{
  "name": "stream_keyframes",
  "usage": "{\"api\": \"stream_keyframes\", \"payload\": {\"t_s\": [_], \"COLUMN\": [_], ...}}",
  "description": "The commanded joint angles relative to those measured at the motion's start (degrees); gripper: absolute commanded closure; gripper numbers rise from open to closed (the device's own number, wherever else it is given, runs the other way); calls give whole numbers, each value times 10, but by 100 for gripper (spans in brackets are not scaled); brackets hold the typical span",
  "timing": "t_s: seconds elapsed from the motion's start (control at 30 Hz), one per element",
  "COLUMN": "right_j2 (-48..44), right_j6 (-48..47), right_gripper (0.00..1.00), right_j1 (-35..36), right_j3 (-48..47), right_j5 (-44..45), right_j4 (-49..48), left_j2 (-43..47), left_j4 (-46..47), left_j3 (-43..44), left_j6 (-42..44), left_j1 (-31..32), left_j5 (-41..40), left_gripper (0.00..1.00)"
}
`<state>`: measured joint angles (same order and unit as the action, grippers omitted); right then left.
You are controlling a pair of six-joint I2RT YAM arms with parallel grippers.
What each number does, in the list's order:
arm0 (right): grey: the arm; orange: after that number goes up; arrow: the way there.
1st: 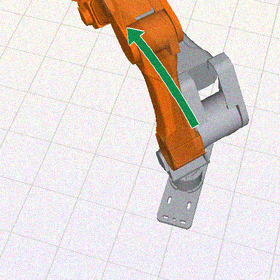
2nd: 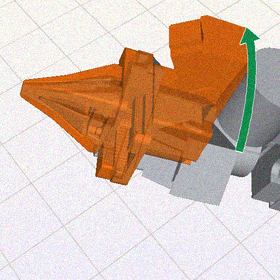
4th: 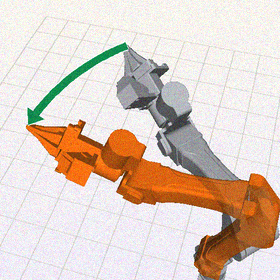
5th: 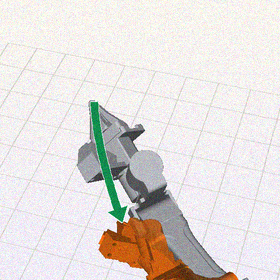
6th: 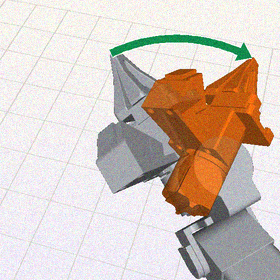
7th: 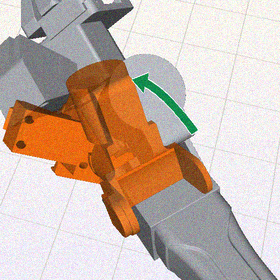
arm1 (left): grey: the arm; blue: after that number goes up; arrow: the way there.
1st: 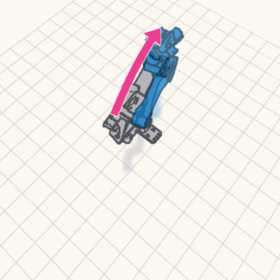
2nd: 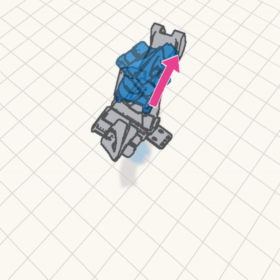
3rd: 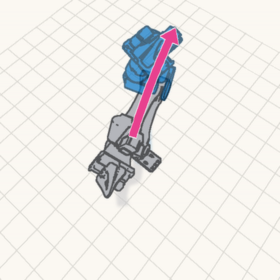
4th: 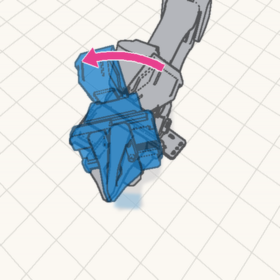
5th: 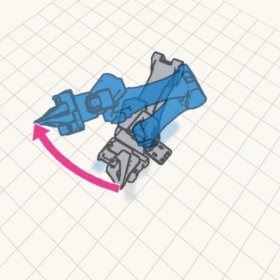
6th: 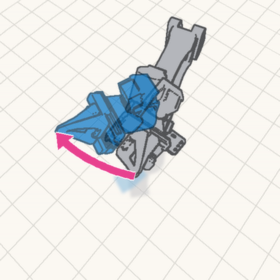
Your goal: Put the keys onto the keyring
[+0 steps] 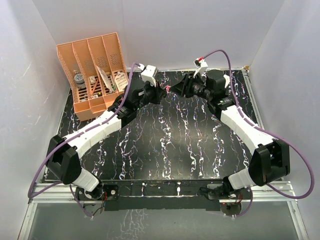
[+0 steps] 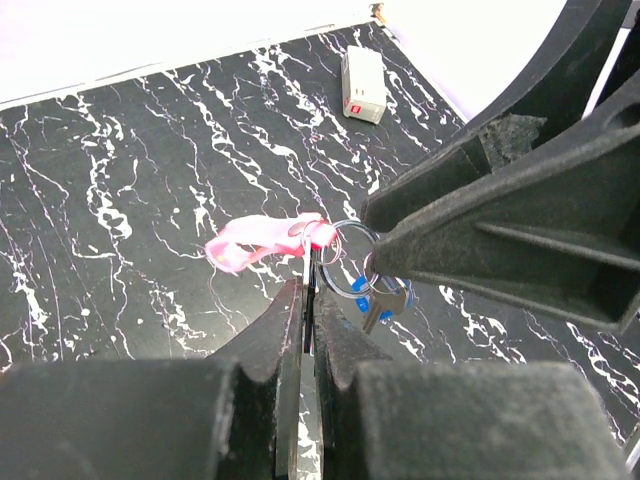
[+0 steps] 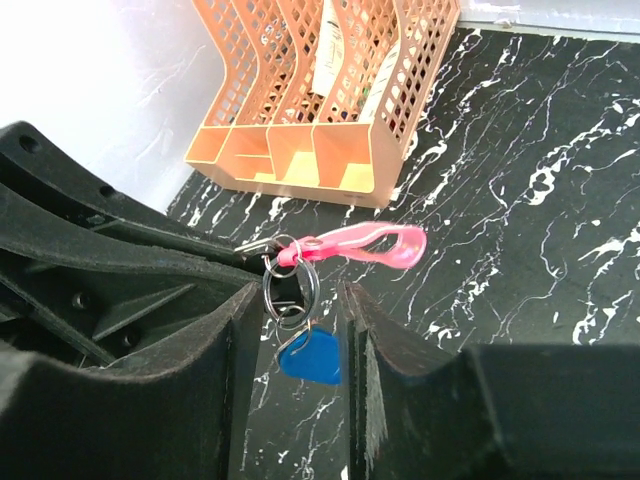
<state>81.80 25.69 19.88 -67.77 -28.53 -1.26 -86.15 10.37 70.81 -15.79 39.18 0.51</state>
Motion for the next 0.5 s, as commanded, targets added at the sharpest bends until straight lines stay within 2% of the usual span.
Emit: {"api": "stream_keyframes", "payload": {"t_s": [0.0,0.47], "right_j2": [-18,-5], "right_j6": [51,88], "right_gripper": [68,73], "right_j1": [-14,-19], "right_j3": [18,31], "right_j5": [-25,-63], "right_j4": [-90,-135], "left_j2": [41,54], "left_j4": [46,121], "left_j3": [-16,-58], "left_j6": [-10,-28], "left_j1": [0,0], "left_j5": [0,14], "left_gripper": [100,100]}}
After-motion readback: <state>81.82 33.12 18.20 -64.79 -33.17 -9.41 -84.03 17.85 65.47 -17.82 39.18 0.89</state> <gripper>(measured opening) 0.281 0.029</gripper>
